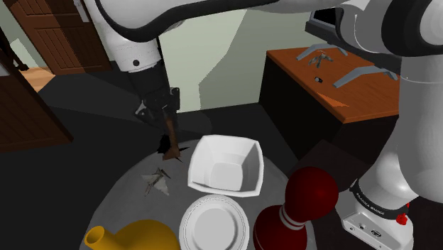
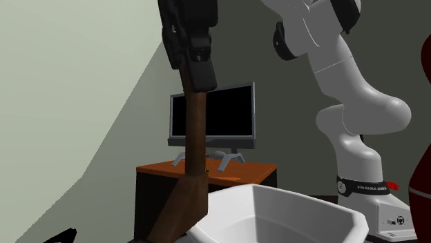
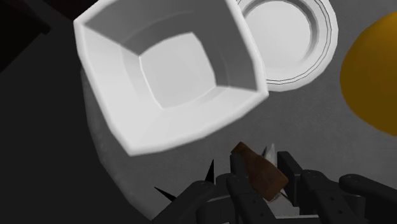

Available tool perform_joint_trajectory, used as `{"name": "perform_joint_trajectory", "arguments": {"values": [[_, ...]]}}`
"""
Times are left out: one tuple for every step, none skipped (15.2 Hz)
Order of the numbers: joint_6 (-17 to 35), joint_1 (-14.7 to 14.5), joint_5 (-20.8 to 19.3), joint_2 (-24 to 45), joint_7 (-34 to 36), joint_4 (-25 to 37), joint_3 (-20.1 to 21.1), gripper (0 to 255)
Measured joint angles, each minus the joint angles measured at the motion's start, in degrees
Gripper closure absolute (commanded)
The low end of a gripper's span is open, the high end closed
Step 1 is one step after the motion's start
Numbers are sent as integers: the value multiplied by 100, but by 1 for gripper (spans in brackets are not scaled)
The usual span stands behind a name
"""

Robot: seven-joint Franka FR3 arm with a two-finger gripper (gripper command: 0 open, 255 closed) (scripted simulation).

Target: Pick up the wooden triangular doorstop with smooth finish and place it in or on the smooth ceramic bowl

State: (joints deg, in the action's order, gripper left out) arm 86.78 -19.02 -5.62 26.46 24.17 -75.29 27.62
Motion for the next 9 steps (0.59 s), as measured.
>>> {"name": "perform_joint_trajectory", "arguments": {"values": [[-68, -6, 0, 1, 1, 70, 2, 255], [-145, -21, 0, 5, 11, 152, 5, 255], [-244, -40, -12, 36, 13, 283, 4, 255], [-301, -50, -15, 45, 17, 349, 5, 255], [-289, 14, 26, -72, -24, 221, 10, 255], [-239, 114, 108, -297, -71, -45, 27, 255], [-212, 214, 185, -512, -141, -272, 36, 255], [-157, 333, 280, -769, -229, -567, 41, 255], [-160, 450, 375, -1025, -335, -805, 36, 255]]}}
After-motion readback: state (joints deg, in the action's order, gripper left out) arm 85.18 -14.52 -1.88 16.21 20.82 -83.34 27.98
